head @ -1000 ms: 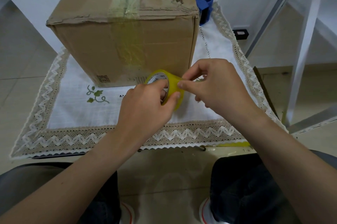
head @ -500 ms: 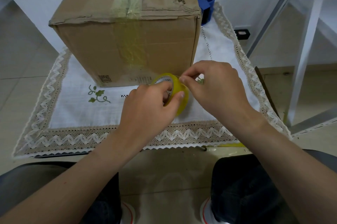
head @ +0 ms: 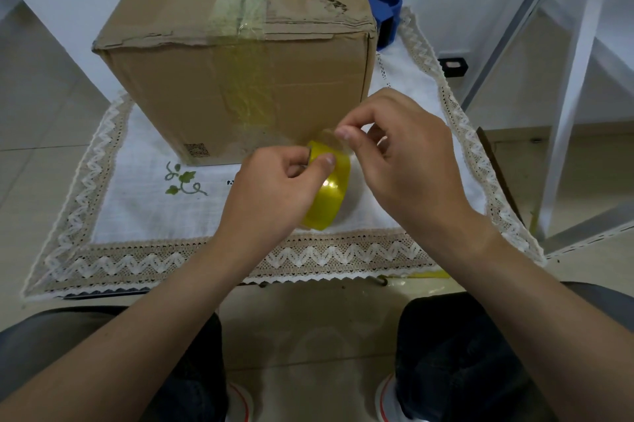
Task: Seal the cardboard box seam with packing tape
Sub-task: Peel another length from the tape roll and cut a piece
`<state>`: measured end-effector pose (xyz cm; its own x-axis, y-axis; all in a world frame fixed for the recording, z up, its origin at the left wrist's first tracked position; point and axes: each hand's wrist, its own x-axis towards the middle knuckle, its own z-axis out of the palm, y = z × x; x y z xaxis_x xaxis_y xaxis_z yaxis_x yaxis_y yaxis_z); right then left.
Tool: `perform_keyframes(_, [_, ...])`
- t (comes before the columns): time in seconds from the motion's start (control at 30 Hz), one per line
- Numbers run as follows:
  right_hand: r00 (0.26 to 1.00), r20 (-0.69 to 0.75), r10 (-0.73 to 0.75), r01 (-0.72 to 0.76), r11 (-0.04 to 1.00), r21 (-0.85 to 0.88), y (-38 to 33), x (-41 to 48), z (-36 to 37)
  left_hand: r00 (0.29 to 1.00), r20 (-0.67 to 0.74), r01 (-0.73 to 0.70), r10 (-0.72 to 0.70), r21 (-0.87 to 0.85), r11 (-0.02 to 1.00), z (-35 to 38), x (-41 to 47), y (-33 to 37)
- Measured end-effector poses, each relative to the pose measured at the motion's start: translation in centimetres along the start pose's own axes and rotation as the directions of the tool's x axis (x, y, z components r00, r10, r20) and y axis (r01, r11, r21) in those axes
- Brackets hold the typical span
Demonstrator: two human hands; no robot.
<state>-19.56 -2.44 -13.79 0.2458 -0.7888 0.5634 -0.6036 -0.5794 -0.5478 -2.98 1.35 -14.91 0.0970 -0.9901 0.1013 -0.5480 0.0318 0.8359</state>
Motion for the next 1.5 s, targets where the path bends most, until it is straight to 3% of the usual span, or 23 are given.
perform_keyframes(0.23, [0.999, -0.027, -0.037, 0.038, 0.998, 0.042, -0.3, 0.5, -0.7, 0.999, 0.034, 0.017, -0.014, -0.071, 0.997, 0.2, -0.1, 0.3])
perform_keyframes(0.87, [0.991, 0.129, 0.028, -0.038, 0.997, 0.073, -0.1, 1.6, -1.3, 0.998, -0.062, 0.031, -0.021, 0.169, 0.985, 1.7, -1.2, 0.7])
perform_keyframes(1.0, [0.985, 0.168, 0.040, -0.063, 0.989, 0.135, 0.0, 2.0, -1.6, 1.000, -0.026, 0.012, -0.009, 0.126, 0.992, 1.8, -1.4, 0.2])
perform_keyframes(1.2, [0.971, 0.238, 0.019, -0.067, 0.978, 0.198, 0.1, 2.1, -2.5, 0.992, -0.001, 0.124, -0.125, -0.134, 0.983, 0.9, -1.2, -0.8])
perform_keyframes(1.27, [0.969, 0.246, -0.035, -0.017, 0.978, 0.206, 0.2, 2.0, -2.5, 0.998, 0.016, 0.069, -0.067, -0.213, 0.975, 0.3, -0.9, -0.7])
perform_keyframes(1.4, [0.963, 0.236, -0.132, 0.078, 0.971, 0.226, 0.3, 2.0, -2.5, 0.984, -0.049, -0.177, 0.171, -0.183, 0.967, -0.7, -0.2, -0.3])
perform_keyframes(1.5, [0.960, 0.239, -0.143, 0.089, 0.971, 0.222, 0.4, 2.0, -2.6, 0.981, -0.047, -0.193, 0.188, -0.312, 0.930, -0.9, 0.2, -0.4])
